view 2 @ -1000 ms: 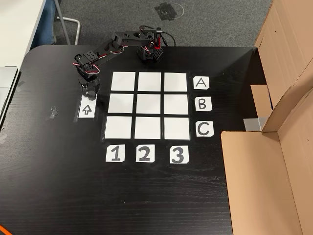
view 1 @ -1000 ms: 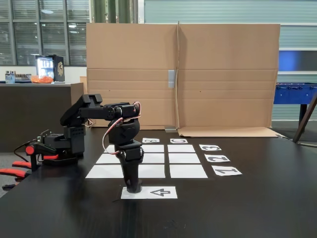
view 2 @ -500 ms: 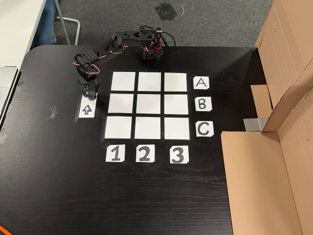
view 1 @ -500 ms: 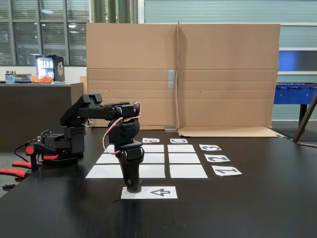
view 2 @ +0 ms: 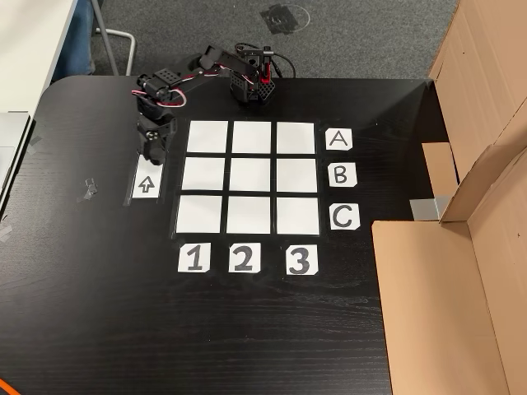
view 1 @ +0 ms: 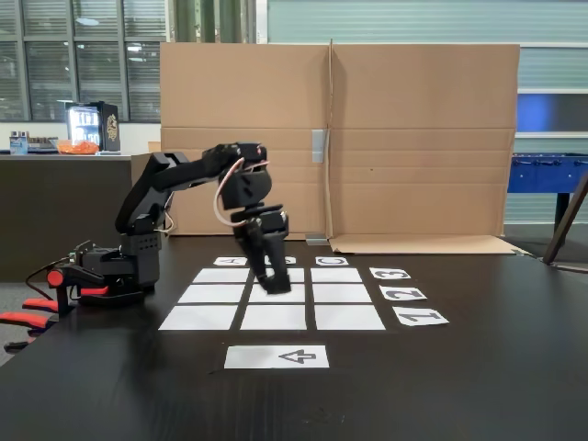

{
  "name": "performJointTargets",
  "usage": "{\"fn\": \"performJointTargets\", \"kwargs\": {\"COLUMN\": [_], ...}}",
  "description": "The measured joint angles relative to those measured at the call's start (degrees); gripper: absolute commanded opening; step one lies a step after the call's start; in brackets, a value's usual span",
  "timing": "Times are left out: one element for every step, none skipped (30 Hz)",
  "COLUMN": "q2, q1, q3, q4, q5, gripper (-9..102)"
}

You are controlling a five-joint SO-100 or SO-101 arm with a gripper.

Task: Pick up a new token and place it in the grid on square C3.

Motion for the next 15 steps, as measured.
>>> {"fn": "performJointTargets", "kwargs": {"q2": [0.97, 2.02, 2.64, 3.96, 5.54, 7.03, 8.35, 9.58, 10.81, 12.04, 13.18, 14.41, 15.82, 17.31, 18.81], "q1": [-0.97, -2.11, -3.08, -3.96, -5.01, -6.33, -8.0, -9.76, -11.16, -12.48, -13.45, -14.5, -15.82, -17.58, -19.42], "q3": [0.88, 1.76, 2.2, 3.52, 5.1, 6.5, 7.56, 8.44, 9.23, 10.11, 10.99, 12.04, 13.27, 14.68, 16.17], "q4": [0.0, 0.0, 0.0, 0.0, 0.0, 0.0, 0.0, 0.0, 0.0, 0.0, 0.0, 0.0, 0.0, 0.0, 0.0], "q5": [0.0, 0.0, 0.0, 0.0, 0.0, 0.0, 0.0, 0.0, 0.0, -0.09, -0.09, -0.09, 0.53, 0.44, 0.35], "gripper": [0, 0, 0, 0, 0, 0, 0, 0, 0, 0, 0, 0, 0, 0, 0]}}
